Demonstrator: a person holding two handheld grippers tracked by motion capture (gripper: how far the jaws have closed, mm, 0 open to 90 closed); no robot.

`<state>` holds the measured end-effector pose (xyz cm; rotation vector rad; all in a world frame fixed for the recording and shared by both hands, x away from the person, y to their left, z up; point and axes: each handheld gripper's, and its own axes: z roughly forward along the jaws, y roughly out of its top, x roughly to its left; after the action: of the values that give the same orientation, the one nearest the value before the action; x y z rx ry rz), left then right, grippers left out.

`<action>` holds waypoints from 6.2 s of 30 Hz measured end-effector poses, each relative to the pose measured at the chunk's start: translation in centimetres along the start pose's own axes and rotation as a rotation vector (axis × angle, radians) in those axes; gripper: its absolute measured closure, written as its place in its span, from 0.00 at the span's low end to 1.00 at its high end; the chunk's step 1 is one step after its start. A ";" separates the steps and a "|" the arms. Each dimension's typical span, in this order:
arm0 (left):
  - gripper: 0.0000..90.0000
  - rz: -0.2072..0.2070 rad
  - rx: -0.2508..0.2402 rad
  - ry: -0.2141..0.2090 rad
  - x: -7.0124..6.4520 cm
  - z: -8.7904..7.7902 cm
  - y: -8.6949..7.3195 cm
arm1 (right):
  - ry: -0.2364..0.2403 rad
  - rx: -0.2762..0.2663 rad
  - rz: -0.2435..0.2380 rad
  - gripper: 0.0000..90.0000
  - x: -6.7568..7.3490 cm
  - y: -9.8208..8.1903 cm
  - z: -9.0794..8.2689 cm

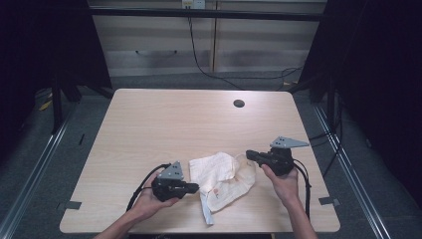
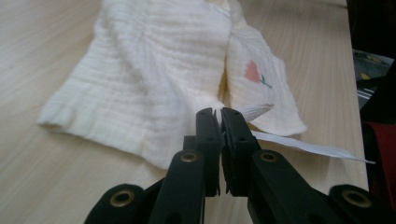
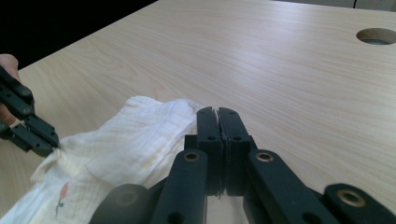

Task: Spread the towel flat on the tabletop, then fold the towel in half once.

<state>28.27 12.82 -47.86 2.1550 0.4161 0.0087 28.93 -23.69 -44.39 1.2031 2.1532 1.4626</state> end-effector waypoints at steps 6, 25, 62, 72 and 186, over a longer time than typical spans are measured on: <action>0.96 -0.039 -0.049 0.019 0.9 -1.5 0.1 | -0.005 -0.017 0.002 0.98 -0.1 0.4 -0.4; 0.96 -0.123 -0.180 0.064 2.6 -4.7 1.3 | 0.003 -0.074 0.014 0.98 -0.1 1.3 -1.4; 0.96 -0.106 -0.378 0.163 2.7 -12.7 4.2 | -0.019 -0.165 -0.069 0.98 1.8 4.1 -5.0; 0.96 -0.050 -0.407 0.221 1.7 -16.0 5.6 | 0.010 -0.217 -0.136 0.98 4.2 6.0 -6.2; 0.97 -0.085 0.094 0.145 4.7 -0.9 -2.9 | -0.021 0.323 -0.083 0.98 -1.5 -4.9 2.6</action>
<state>31.74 16.43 -50.34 2.2353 0.6026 0.1001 29.14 -23.80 -50.11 1.2040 2.4600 1.0925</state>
